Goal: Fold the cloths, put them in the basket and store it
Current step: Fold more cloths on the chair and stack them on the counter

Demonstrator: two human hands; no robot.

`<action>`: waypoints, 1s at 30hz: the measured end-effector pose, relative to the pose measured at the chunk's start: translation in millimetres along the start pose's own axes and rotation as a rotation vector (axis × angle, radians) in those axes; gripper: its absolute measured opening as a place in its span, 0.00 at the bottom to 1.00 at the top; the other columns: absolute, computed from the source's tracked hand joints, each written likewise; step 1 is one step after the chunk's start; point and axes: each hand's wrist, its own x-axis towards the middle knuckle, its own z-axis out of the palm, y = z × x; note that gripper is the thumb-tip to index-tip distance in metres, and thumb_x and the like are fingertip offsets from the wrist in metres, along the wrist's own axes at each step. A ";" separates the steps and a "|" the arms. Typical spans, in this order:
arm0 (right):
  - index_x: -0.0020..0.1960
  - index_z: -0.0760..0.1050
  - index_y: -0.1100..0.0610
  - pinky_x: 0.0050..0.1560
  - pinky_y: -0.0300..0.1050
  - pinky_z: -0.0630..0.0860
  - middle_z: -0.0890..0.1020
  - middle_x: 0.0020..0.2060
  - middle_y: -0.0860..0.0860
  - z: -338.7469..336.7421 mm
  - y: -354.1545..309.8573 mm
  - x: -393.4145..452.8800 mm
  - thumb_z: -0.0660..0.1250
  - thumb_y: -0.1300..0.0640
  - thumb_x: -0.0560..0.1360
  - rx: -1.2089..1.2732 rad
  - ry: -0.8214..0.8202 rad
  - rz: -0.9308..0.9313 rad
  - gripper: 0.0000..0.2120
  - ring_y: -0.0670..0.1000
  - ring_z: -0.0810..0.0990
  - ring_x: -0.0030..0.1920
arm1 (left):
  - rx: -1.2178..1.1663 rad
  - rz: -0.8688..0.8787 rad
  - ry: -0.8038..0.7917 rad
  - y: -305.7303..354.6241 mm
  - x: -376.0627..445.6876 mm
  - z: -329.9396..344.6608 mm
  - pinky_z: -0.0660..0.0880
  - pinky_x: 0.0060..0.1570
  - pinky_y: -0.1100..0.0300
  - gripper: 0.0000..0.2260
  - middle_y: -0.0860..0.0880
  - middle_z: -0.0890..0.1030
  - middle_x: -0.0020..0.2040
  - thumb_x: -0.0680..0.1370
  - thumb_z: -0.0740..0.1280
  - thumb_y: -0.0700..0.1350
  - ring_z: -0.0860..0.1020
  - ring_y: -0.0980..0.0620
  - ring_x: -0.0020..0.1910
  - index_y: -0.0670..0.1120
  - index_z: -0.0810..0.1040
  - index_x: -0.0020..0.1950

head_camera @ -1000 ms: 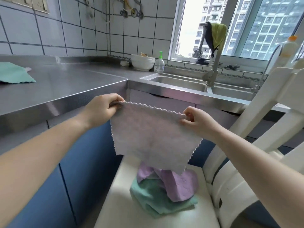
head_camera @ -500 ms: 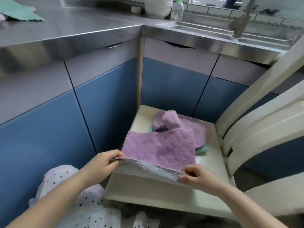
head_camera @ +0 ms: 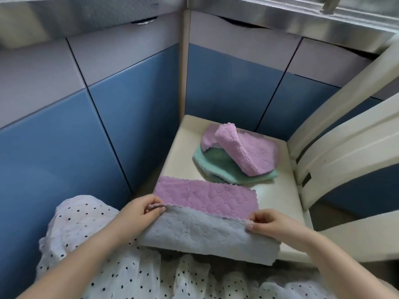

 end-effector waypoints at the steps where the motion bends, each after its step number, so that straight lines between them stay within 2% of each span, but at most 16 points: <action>1: 0.39 0.78 0.53 0.28 0.38 0.65 0.75 0.29 0.46 -5.3 -0.6 4.5 0.69 0.53 0.74 0.038 0.046 -0.016 0.06 0.45 0.70 0.28 | -0.042 -0.007 0.041 3.1 3.9 -1.0 0.71 0.40 0.65 0.03 0.55 0.81 0.42 0.77 0.65 0.49 0.78 0.59 0.44 0.53 0.78 0.45; 3: 0.40 0.77 0.57 0.25 0.35 0.62 0.73 0.25 0.46 -15.0 -2.1 17.1 0.69 0.57 0.74 0.057 0.179 -0.068 0.06 0.43 0.66 0.25 | -0.117 -0.026 0.109 10.5 14.7 -3.0 0.71 0.38 0.64 0.03 0.55 0.81 0.43 0.78 0.65 0.48 0.78 0.57 0.45 0.52 0.78 0.47; 6: 0.36 0.76 0.55 0.26 0.32 0.61 0.73 0.23 0.43 -26.4 -3.7 40.0 0.71 0.57 0.73 -0.002 0.350 -0.136 0.08 0.42 0.66 0.25 | -0.160 -0.060 0.169 16.5 33.6 -4.5 0.71 0.33 0.62 0.04 0.55 0.79 0.45 0.78 0.64 0.48 0.77 0.56 0.44 0.50 0.77 0.50; 9: 0.34 0.74 0.52 0.30 0.38 0.62 0.73 0.26 0.44 -33.6 1.1 61.8 0.72 0.51 0.71 -0.139 0.452 -0.130 0.11 0.43 0.67 0.29 | -0.127 -0.067 0.210 11.4 51.2 -1.7 0.71 0.37 0.63 0.04 0.54 0.80 0.45 0.78 0.64 0.49 0.77 0.56 0.45 0.50 0.77 0.49; 15: 0.35 0.70 0.51 0.32 0.40 0.63 0.72 0.27 0.44 -33.3 3.1 83.3 0.70 0.49 0.72 -0.321 0.518 -0.092 0.13 0.45 0.68 0.31 | -0.029 -0.113 0.245 2.6 72.7 5.0 0.69 0.36 0.59 0.08 0.49 0.79 0.41 0.78 0.63 0.51 0.76 0.52 0.41 0.47 0.75 0.46; 20: 0.35 0.70 0.50 0.36 0.44 0.68 0.76 0.29 0.45 -29.3 6.8 92.6 0.70 0.47 0.72 -0.372 0.590 -0.064 0.13 0.49 0.74 0.34 | 0.011 -0.162 0.240 -1.2 84.0 6.0 0.66 0.33 0.58 0.11 0.48 0.77 0.38 0.78 0.64 0.53 0.73 0.52 0.36 0.46 0.74 0.43; 22: 0.37 0.71 0.51 0.37 0.46 0.69 0.78 0.32 0.46 -27.4 7.3 93.5 0.70 0.46 0.72 -0.409 0.630 -0.049 0.12 0.51 0.76 0.37 | -0.014 -0.180 0.233 -2.9 87.6 4.8 0.67 0.34 0.59 0.09 0.49 0.78 0.39 0.77 0.64 0.52 0.75 0.51 0.38 0.47 0.75 0.45; 24: 0.41 0.72 0.50 0.38 0.46 0.70 0.79 0.36 0.47 -27.2 8.7 91.1 0.69 0.46 0.72 -0.513 0.726 -0.044 0.09 0.52 0.77 0.40 | -0.070 -0.204 0.255 -2.2 86.0 0.9 0.70 0.38 0.58 0.08 0.51 0.79 0.41 0.77 0.65 0.52 0.77 0.51 0.43 0.48 0.75 0.50; 26: 0.45 0.76 0.52 0.42 0.48 0.72 0.80 0.42 0.49 -24.9 10.7 84.5 0.69 0.49 0.71 -0.622 0.896 -0.138 0.08 0.54 0.78 0.46 | 0.019 -0.171 0.332 -1.1 76.3 -1.0 0.73 0.45 0.56 0.09 0.53 0.78 0.47 0.77 0.65 0.51 0.77 0.52 0.46 0.49 0.74 0.54; 28: 0.47 0.79 0.53 0.45 0.49 0.72 0.80 0.46 0.51 -9.0 8.2 75.7 0.67 0.50 0.71 -0.641 0.987 -0.317 0.08 0.56 0.78 0.48 | 0.205 -0.035 0.438 4.2 61.0 5.7 0.72 0.52 0.56 0.10 0.53 0.76 0.53 0.78 0.63 0.49 0.75 0.52 0.52 0.49 0.75 0.58; 30: 0.49 0.79 0.53 0.50 0.51 0.74 0.81 0.50 0.53 22.3 1.0 73.8 0.62 0.50 0.72 -0.636 0.930 -0.472 0.12 0.56 0.78 0.50 | 0.330 0.166 0.425 15.9 47.7 25.3 0.70 0.59 0.55 0.13 0.51 0.77 0.58 0.79 0.60 0.46 0.74 0.50 0.59 0.47 0.77 0.61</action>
